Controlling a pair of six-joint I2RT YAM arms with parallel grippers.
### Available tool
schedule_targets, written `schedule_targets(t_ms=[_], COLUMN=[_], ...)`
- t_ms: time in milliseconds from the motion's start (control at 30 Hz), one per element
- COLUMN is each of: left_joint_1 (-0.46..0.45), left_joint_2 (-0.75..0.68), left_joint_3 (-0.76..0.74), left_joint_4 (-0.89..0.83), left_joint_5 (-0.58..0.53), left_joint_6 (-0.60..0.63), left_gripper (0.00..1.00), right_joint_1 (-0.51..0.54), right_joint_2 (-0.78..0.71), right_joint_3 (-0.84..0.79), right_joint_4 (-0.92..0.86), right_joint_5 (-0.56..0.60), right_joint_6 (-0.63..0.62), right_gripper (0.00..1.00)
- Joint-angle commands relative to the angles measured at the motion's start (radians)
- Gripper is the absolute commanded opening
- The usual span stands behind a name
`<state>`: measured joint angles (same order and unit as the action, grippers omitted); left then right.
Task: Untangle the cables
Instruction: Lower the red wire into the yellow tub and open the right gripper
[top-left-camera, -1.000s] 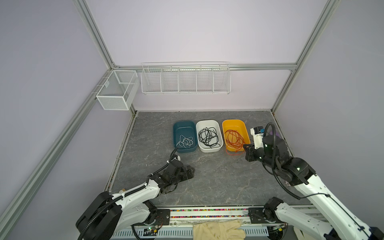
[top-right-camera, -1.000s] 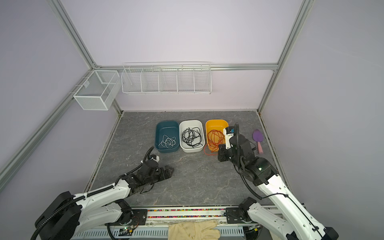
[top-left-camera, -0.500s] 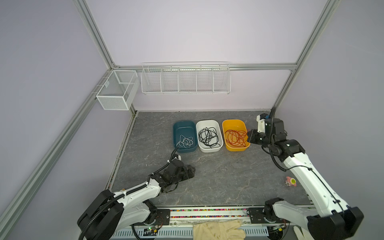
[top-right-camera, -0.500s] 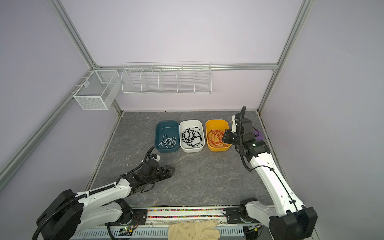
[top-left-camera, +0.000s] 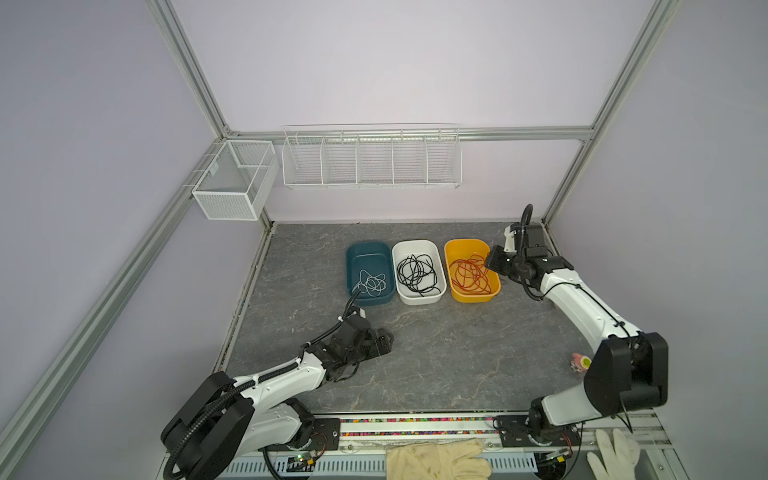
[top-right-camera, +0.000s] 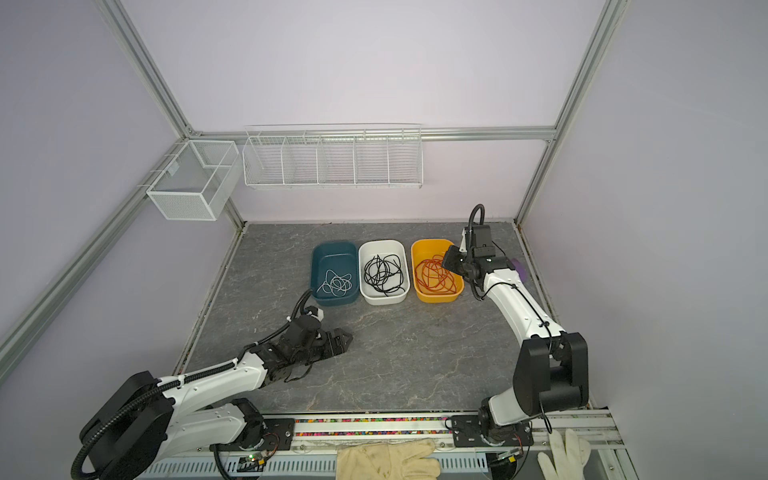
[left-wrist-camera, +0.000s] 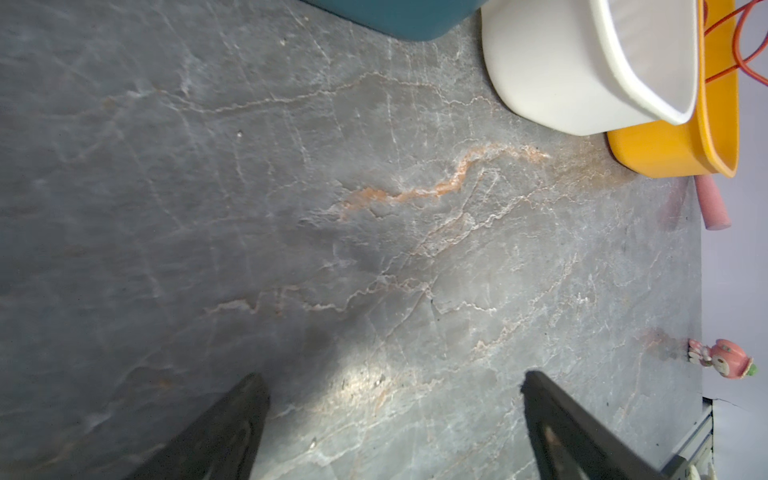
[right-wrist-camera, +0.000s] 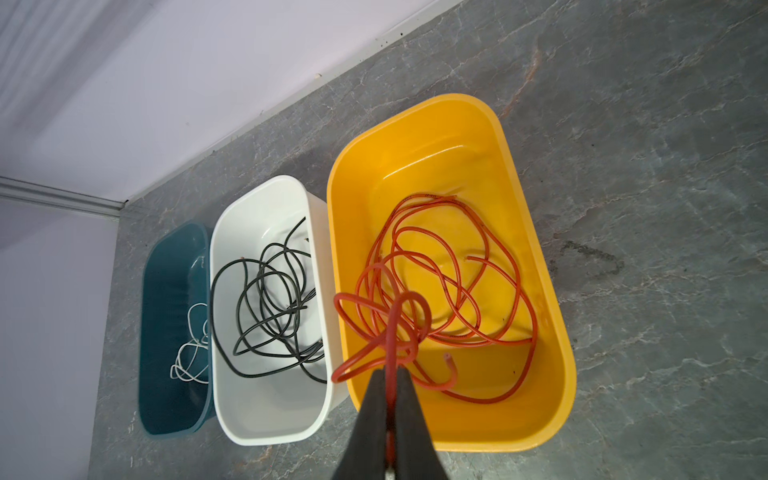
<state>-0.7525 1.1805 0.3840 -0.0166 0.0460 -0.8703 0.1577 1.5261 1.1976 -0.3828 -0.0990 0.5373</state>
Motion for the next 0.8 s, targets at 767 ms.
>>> schedule_targets(t_ms=[767], left_joint_1=[0.002], left_joint_2=[0.028], left_joint_3=[-0.004], left_joint_4=[-0.018], left_joint_5=[0.023], left_joint_6=[0.0], left_gripper=[0.95], right_joint_1=[0.017], right_joint_2=[0.232], right_joint_3=[-0.007], right_joint_4=[0.087], right_joint_5=[0.094], right_joint_6=[0.043], right_gripper=[0.08])
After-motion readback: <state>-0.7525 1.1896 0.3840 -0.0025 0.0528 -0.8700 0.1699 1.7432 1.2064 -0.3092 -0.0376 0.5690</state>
